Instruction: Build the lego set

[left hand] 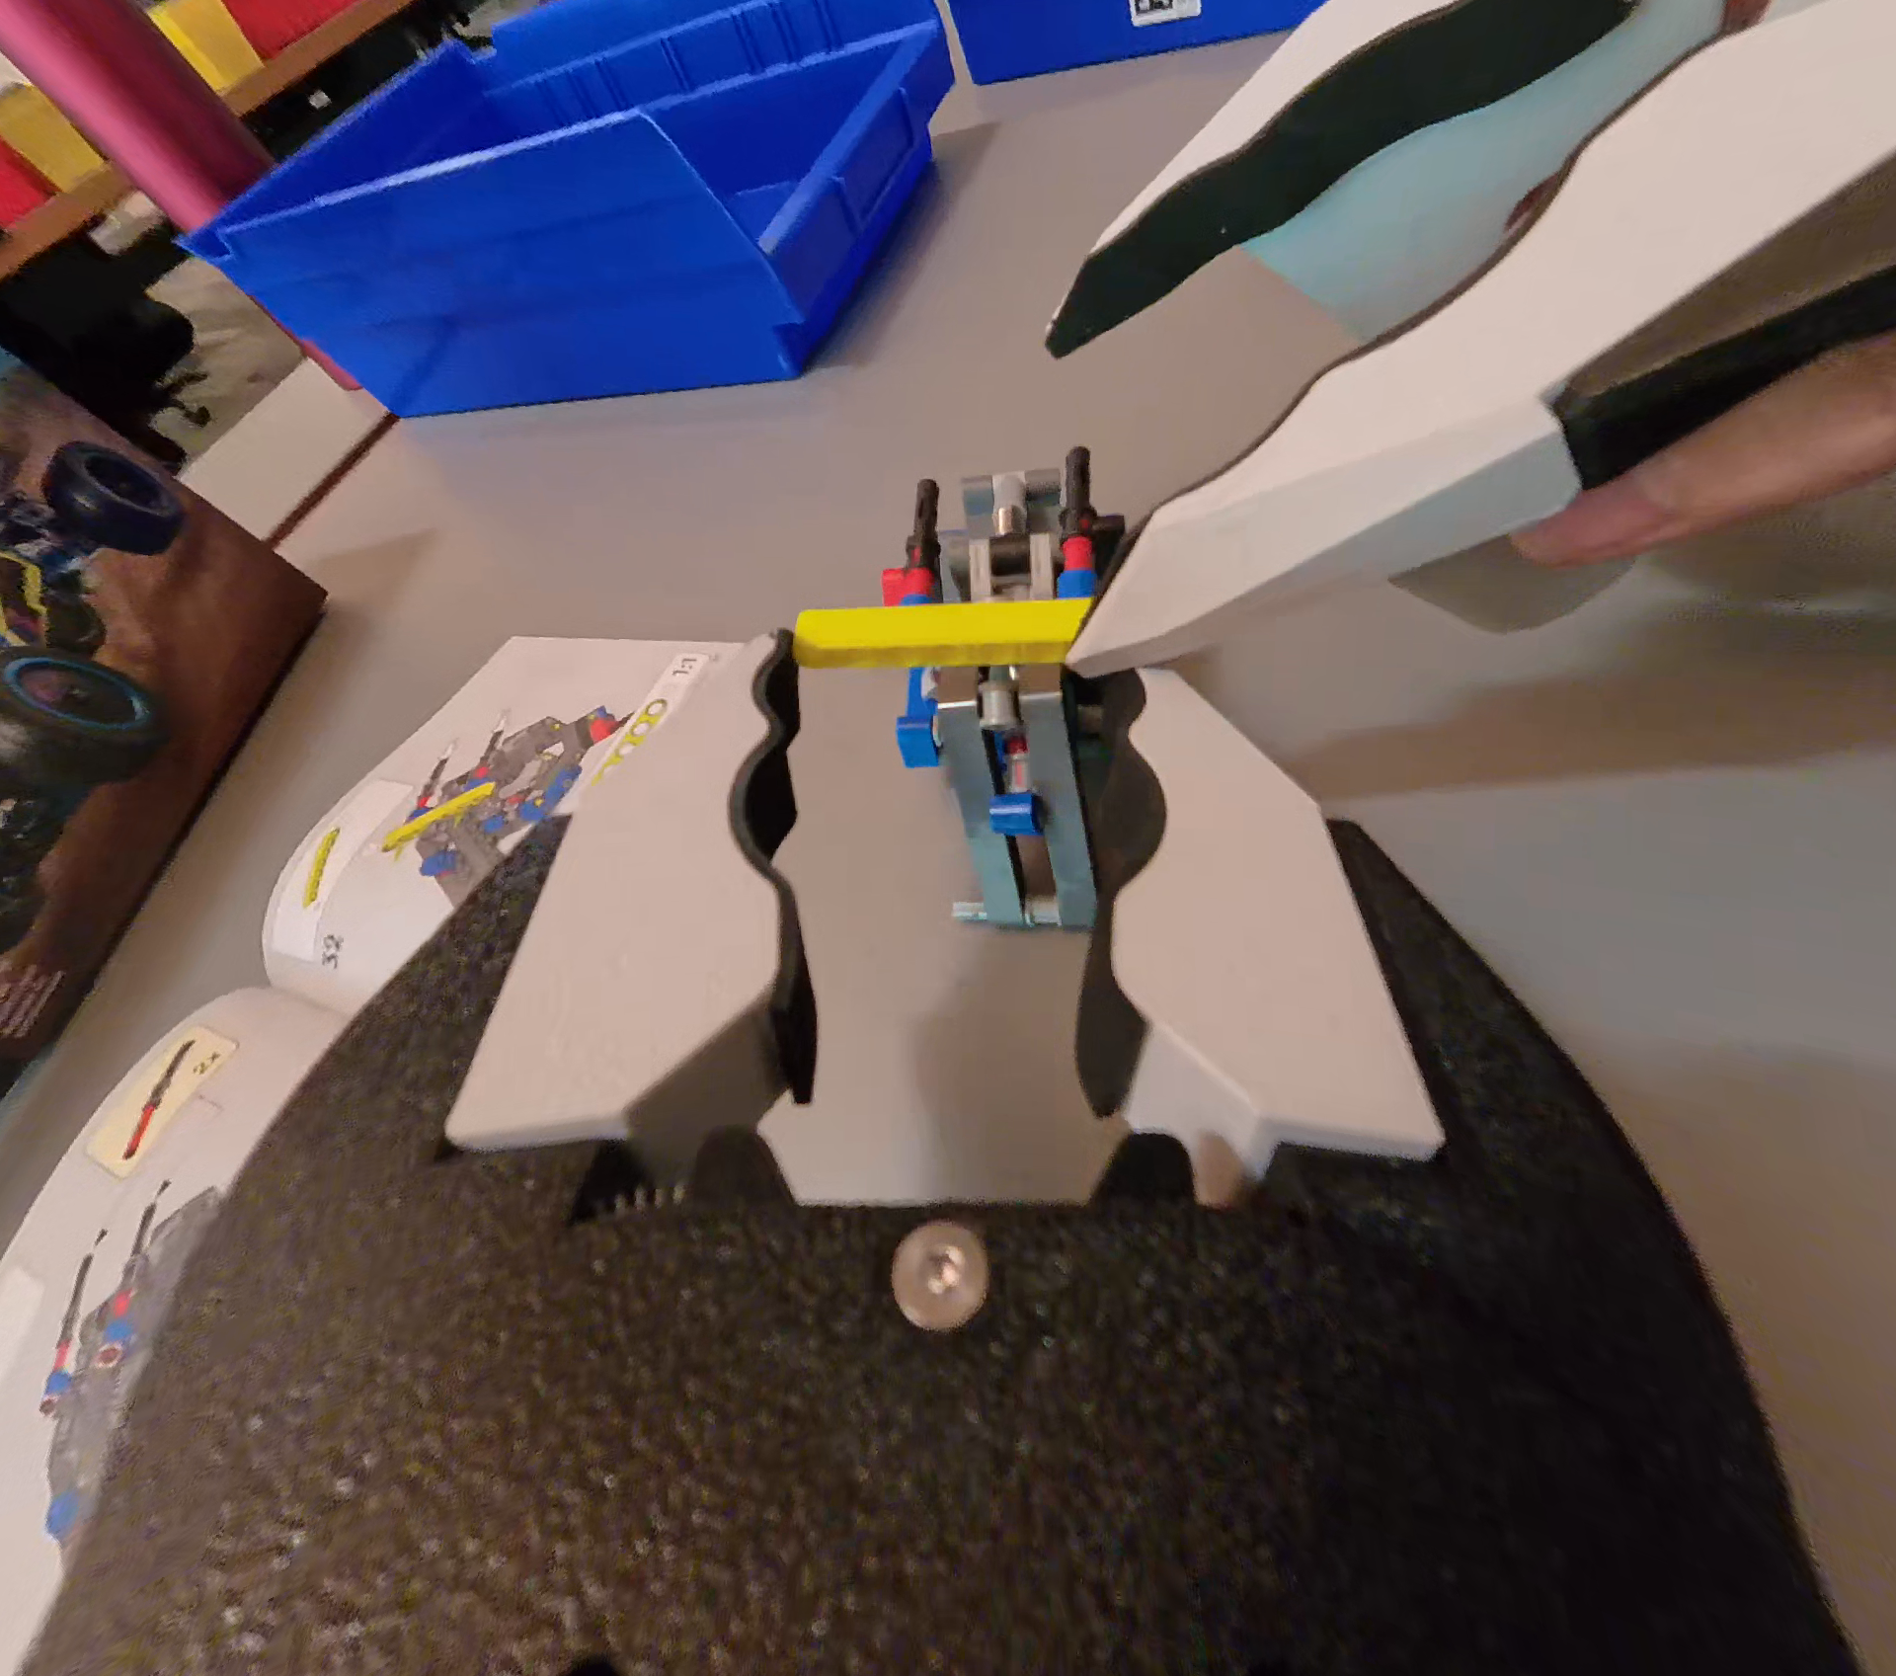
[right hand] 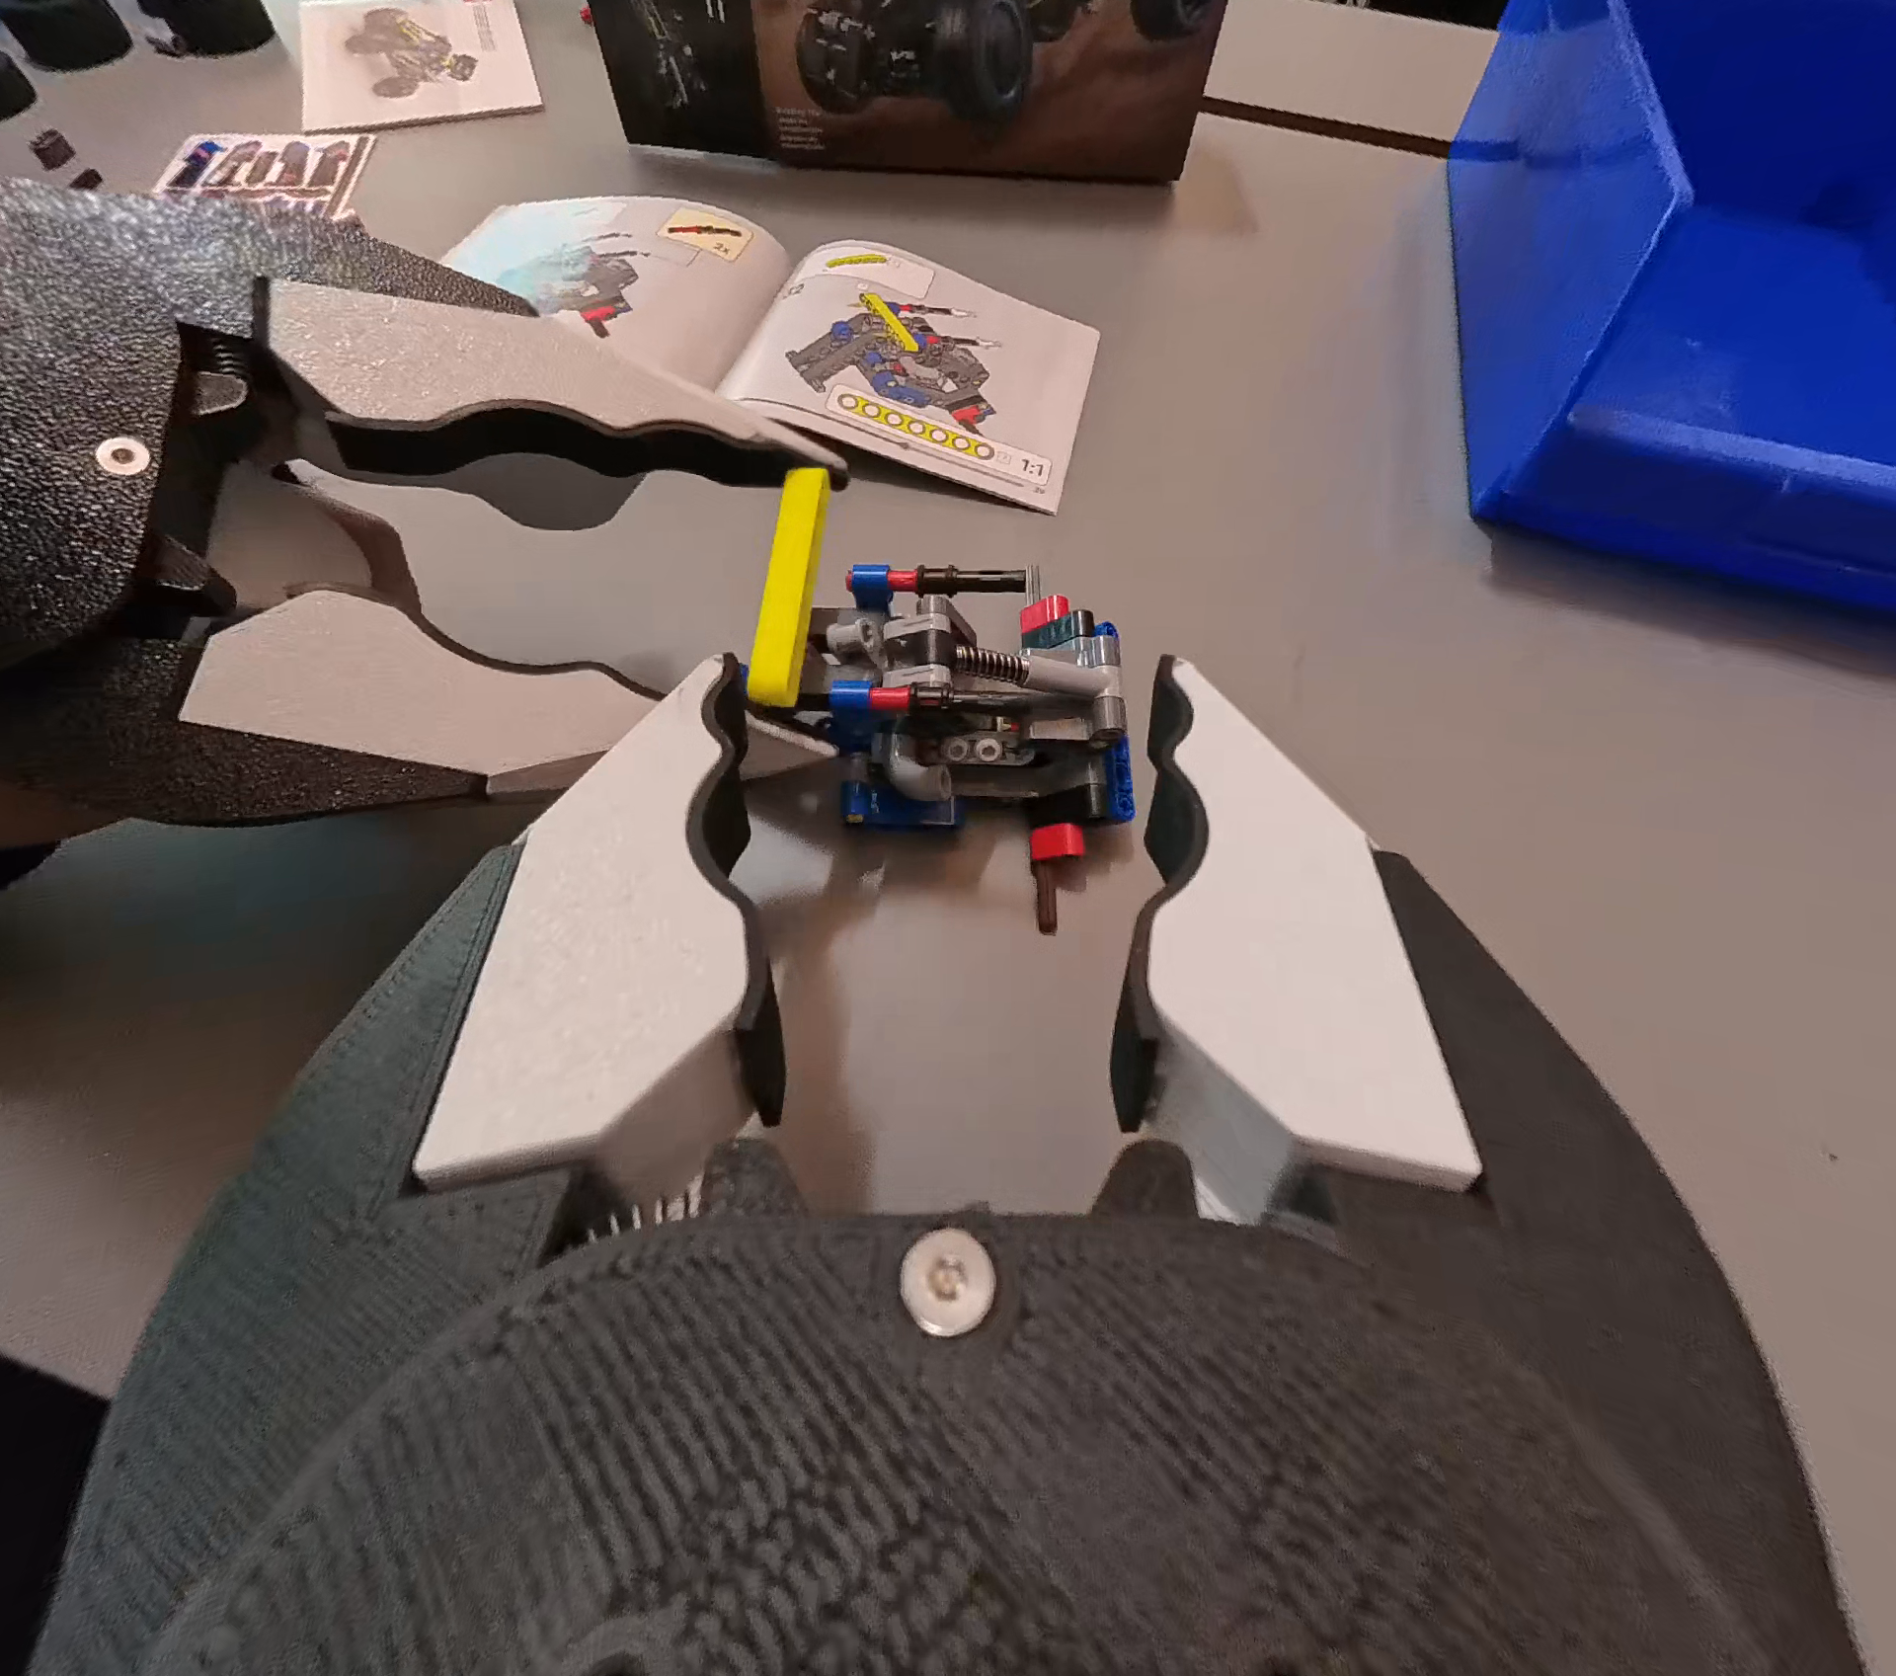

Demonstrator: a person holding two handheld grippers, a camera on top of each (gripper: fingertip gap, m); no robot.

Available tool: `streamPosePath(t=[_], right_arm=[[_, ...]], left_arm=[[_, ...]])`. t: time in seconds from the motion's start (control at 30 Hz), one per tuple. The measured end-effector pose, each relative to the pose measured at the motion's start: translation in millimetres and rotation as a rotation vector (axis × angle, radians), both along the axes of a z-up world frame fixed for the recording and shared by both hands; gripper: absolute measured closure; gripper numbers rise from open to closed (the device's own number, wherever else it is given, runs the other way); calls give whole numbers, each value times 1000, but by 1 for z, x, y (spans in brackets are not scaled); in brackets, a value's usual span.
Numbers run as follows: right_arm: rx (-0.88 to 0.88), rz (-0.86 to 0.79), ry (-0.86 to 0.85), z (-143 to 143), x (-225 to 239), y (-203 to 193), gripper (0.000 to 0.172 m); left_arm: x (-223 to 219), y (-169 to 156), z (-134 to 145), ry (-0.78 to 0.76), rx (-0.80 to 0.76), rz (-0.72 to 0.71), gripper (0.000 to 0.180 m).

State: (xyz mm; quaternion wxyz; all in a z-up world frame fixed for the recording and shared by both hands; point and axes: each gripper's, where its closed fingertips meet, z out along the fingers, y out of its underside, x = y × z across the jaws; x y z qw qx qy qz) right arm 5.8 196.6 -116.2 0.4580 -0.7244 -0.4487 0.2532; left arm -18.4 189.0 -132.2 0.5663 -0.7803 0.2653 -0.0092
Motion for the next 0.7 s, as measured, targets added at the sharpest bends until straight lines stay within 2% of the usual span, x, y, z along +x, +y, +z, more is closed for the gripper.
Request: streamPosePath(t=[0.1, 0.4, 0.5, 0.7], right_arm=[[-26, -1, -12, -8, -2, 2, 97], [-46, 50, 1, -12, -7, -9, 119], [-34, 46, -2, -12, -7, -9, 119], [-3, 52, -12, -11, -7, -10, 119]], left_arm=[[0, 1, -10, -13, -83, -4, 123], [2, 0, -14, -21, -125, -31, 123], [3, 0, -15, -11, -127, -37, 123], [2, -1, -18, 25, -139, -37, 134]])
